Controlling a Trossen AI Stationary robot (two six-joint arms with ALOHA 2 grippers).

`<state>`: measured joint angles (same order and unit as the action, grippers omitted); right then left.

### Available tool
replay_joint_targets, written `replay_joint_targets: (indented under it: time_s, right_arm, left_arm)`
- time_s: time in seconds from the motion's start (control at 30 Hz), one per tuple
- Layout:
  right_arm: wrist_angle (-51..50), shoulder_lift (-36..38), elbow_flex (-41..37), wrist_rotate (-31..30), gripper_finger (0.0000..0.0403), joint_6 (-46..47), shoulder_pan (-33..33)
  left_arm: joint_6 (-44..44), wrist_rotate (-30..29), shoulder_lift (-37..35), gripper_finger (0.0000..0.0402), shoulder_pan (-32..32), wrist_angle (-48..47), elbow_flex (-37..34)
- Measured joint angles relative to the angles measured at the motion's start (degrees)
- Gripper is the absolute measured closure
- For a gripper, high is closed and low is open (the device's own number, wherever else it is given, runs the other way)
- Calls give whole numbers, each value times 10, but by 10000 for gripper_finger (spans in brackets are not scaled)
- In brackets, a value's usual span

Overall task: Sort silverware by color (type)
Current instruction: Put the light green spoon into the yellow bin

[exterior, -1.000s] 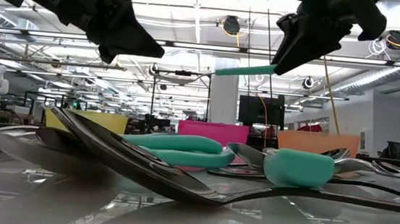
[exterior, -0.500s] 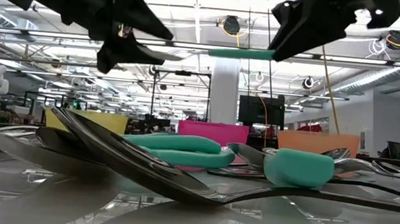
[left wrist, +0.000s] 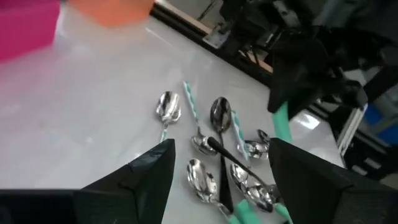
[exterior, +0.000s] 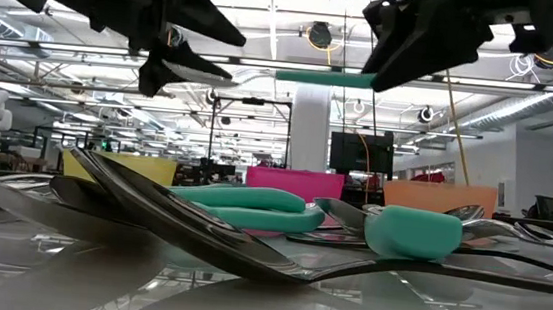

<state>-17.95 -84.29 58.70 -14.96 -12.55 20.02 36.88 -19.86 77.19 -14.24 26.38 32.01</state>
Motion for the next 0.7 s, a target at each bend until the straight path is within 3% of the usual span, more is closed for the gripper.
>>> replay_joint_targets:
  time_s: [0.13,0.7]
  right_arm:
    - [11,0,0,0,323,-20,1]
    - [31,0,0,-1,323,-51,1]
  left_arm:
    - [11,50,9,142,3,4,0]
    - [23,162,61,142,4,52,8]
